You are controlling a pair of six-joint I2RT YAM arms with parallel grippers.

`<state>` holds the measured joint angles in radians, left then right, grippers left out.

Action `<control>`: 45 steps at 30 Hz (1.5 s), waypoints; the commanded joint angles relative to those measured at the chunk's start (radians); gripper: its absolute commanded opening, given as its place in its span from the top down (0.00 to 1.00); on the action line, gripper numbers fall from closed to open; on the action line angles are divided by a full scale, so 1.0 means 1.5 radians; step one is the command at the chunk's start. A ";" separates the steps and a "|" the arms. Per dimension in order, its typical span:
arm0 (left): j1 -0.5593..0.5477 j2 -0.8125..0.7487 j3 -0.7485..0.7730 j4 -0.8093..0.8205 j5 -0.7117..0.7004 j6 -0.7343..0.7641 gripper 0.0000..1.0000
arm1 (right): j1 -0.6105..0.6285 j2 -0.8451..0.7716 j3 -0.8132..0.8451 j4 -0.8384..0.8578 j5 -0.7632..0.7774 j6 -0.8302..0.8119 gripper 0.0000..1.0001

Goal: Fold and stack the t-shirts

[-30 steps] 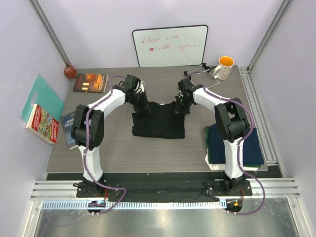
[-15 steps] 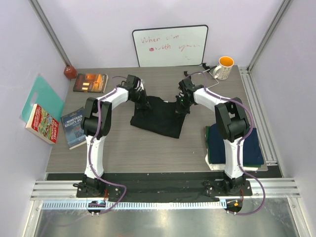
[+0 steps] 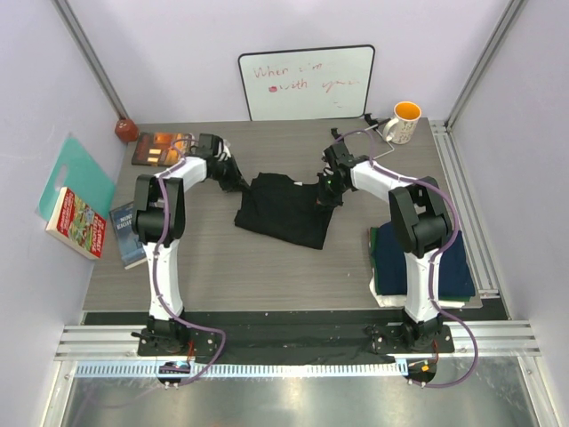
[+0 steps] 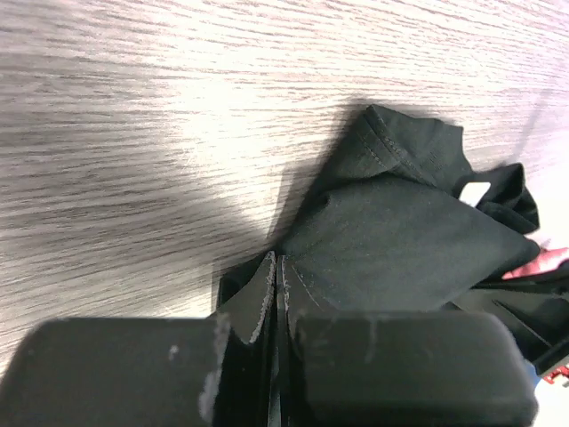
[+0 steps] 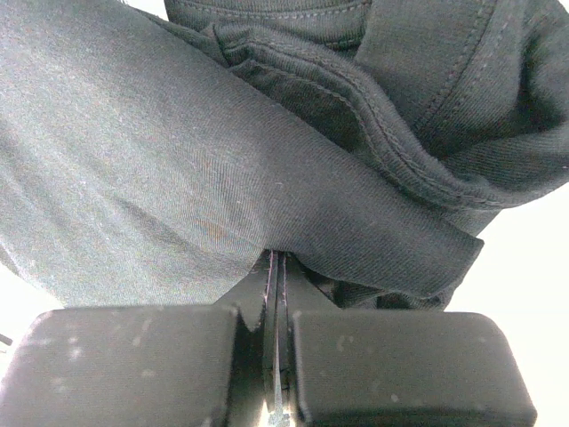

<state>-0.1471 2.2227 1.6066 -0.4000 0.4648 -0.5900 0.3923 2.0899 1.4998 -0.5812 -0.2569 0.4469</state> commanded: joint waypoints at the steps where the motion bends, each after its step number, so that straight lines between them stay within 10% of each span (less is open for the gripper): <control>1: 0.002 -0.027 -0.039 -0.004 -0.030 0.041 1.00 | 0.000 0.040 -0.045 -0.059 0.077 -0.034 0.99; 8: 0.028 -0.075 -0.076 -0.022 -0.036 0.041 0.97 | -0.002 -0.025 -0.026 -0.059 0.048 -0.041 0.85; 16: 0.050 -0.167 -0.082 -0.083 -0.086 0.061 0.72 | -0.005 -0.092 0.010 -0.073 0.059 -0.065 0.73; 45: -0.074 -0.226 -0.255 -0.057 -0.009 0.036 0.83 | -0.014 -0.122 -0.128 -0.055 0.105 -0.041 0.78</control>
<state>-0.2642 1.8759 1.2552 -0.5156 0.4568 -0.5243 0.3809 1.9499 1.3422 -0.6312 -0.1589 0.3771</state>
